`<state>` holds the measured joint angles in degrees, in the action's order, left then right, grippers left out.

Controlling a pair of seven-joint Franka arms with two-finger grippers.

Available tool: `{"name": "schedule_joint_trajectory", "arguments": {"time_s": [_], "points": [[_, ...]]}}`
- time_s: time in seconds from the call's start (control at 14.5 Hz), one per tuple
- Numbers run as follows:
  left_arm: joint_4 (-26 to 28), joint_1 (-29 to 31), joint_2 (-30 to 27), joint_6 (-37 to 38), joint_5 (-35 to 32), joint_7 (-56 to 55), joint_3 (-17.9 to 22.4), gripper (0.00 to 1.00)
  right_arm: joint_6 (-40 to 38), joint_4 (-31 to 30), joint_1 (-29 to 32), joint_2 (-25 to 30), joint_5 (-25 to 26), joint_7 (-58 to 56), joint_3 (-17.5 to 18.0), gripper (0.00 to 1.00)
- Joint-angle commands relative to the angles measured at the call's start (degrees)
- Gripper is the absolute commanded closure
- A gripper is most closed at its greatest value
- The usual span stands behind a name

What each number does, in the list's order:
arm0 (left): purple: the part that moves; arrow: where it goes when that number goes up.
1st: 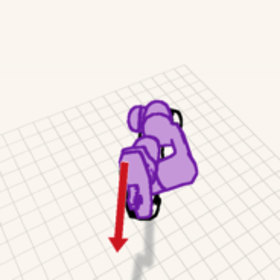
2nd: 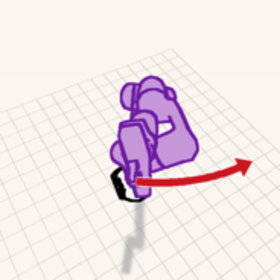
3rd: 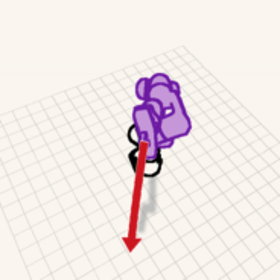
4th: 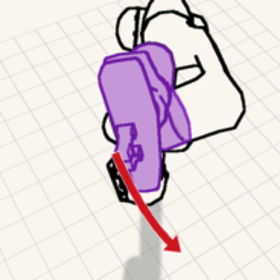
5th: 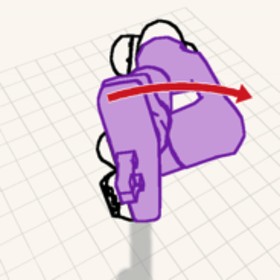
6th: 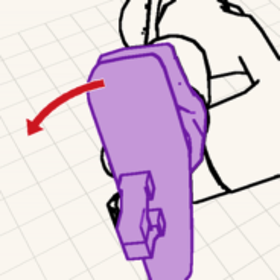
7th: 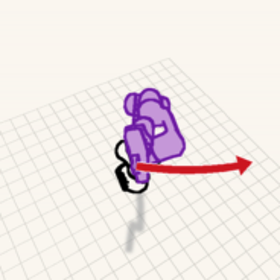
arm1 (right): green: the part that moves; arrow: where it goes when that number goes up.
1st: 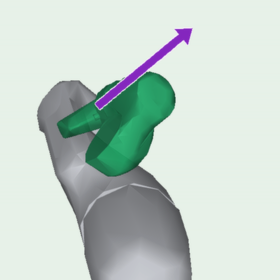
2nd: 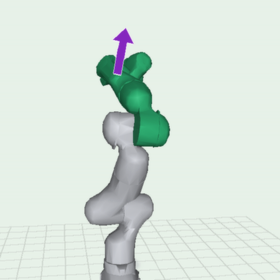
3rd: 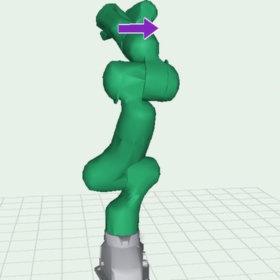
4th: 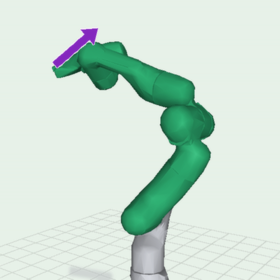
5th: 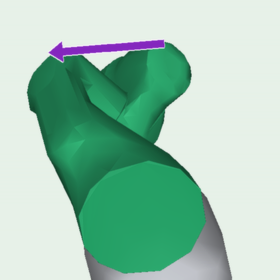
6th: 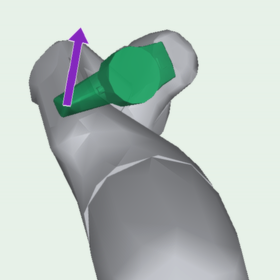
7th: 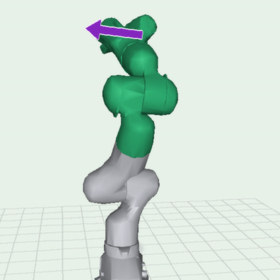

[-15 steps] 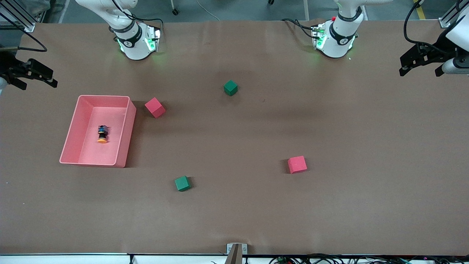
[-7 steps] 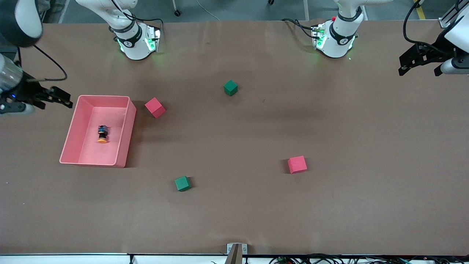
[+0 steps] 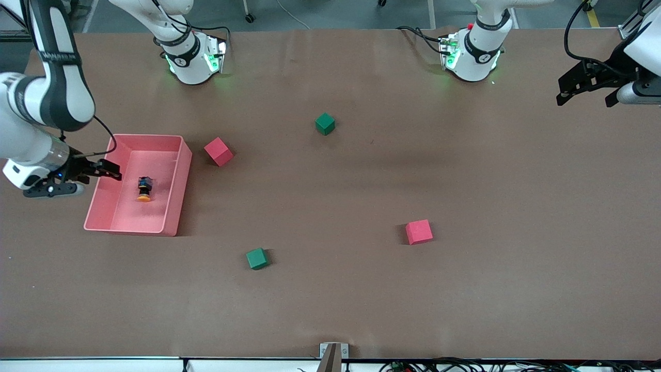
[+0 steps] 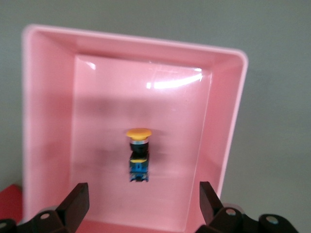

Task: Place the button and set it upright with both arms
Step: 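Close the right gripper around the yellow button's blue base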

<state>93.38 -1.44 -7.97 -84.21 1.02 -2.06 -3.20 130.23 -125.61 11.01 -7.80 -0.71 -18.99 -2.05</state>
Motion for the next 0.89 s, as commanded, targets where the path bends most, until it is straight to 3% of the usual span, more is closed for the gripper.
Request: {"name": "schedule_joint_trajectory", "arguments": {"time_s": [0.0,0.55,0.69,0.76,0.83], "points": [[0.05,0.21,-0.64,0.71,0.74,-0.32,-0.23,0.00,4.76,-2.71,0.68,-3.08,0.45,-1.05,0.82,0.00],[0.05,0.29,-0.46,0.63,0.57,-0.32,-0.14,0.00,22.77,-5.70,0.94,-14.86,0.45,-4.92,0.74,0.00],[-0.04,0.21,-0.46,0.63,0.48,-0.32,-0.14,0.00,23.84,-5.35,0.94,-16.28,0.45,-4.92,0.74,0.04],[-0.12,0.21,-0.46,0.63,0.57,-0.40,-0.23,0.00,23.85,-5.35,0.94,-16.28,0.45,-4.92,0.74,0.20],[-0.30,0.21,-0.46,0.54,0.65,-0.41,-0.23,0.00,23.41,-5.35,0.60,-16.28,0.36,-4.92,0.74,0.43]]}}
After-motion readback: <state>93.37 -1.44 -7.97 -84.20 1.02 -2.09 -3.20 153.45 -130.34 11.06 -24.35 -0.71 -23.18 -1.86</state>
